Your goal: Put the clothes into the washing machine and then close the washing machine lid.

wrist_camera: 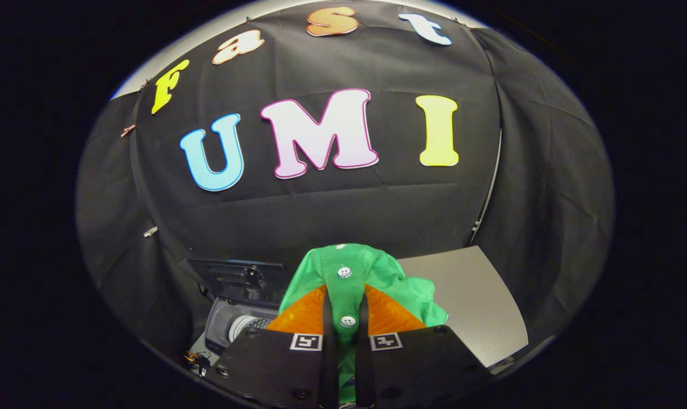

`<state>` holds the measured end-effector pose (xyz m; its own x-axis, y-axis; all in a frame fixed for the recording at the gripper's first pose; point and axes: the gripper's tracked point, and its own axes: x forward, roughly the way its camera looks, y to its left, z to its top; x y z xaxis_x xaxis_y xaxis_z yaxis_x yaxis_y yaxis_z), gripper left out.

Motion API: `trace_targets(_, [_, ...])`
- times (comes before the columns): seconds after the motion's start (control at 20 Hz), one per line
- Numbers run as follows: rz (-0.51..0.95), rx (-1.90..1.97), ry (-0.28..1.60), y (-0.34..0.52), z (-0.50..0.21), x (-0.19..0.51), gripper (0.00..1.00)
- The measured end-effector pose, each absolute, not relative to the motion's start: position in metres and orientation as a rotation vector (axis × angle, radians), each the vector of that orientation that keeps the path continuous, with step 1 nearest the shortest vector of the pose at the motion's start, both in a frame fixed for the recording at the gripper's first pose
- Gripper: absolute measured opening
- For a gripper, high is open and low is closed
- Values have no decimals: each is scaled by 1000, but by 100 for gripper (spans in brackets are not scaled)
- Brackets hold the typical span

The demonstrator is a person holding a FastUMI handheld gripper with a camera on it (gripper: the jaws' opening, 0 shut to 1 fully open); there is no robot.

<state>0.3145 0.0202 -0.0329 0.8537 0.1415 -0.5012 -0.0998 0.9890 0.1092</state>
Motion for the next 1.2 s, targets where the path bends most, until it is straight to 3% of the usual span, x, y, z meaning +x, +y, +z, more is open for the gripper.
trace_targets(0.55, [298,86,539,178,-27,294,16])
trace_targets(1.2, [331,132,649,309,-127,296,16])
